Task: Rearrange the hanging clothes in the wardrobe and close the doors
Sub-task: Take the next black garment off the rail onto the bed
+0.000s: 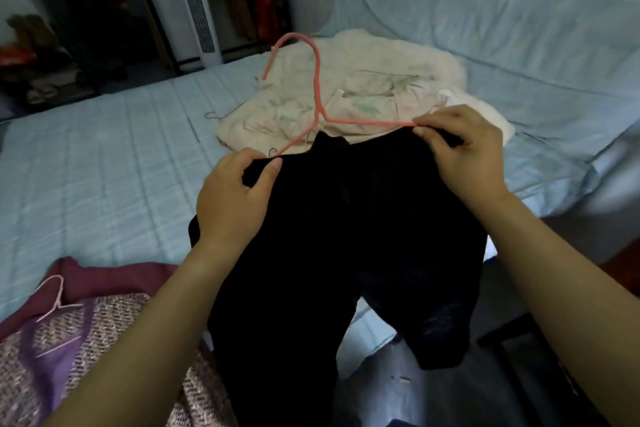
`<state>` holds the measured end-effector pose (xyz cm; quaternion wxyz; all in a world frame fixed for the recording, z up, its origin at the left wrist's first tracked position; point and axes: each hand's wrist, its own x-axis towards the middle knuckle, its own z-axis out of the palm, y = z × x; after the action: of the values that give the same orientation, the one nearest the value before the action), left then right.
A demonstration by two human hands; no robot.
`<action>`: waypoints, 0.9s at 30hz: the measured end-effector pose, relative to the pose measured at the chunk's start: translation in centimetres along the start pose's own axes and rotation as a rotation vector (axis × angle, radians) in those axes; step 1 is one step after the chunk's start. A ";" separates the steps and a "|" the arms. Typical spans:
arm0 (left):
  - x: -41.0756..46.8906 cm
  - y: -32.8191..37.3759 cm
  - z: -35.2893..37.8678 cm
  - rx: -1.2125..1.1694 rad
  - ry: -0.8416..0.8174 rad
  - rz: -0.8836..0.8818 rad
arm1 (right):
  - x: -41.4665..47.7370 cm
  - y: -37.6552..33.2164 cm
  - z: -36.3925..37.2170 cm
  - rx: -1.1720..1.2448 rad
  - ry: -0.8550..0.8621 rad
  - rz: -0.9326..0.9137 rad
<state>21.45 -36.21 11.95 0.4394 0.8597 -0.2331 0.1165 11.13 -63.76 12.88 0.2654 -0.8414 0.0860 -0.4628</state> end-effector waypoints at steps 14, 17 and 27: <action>13.1 -11.3 10.8 0.213 -0.079 -0.345 | 8.4 13.3 18.7 0.069 -0.408 0.126; 16.1 -12.1 12.8 0.262 0.004 -0.397 | 11.1 16.0 22.3 0.097 -0.429 0.132; 17.1 -16.9 19.5 0.550 -0.268 -0.652 | 10.0 24.1 32.0 -0.132 -0.952 -0.077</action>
<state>44.65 -48.55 -4.37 0.1742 0.9806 0.0347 -0.0829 45.56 -76.25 -6.24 0.2040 -0.9774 -0.0469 -0.0295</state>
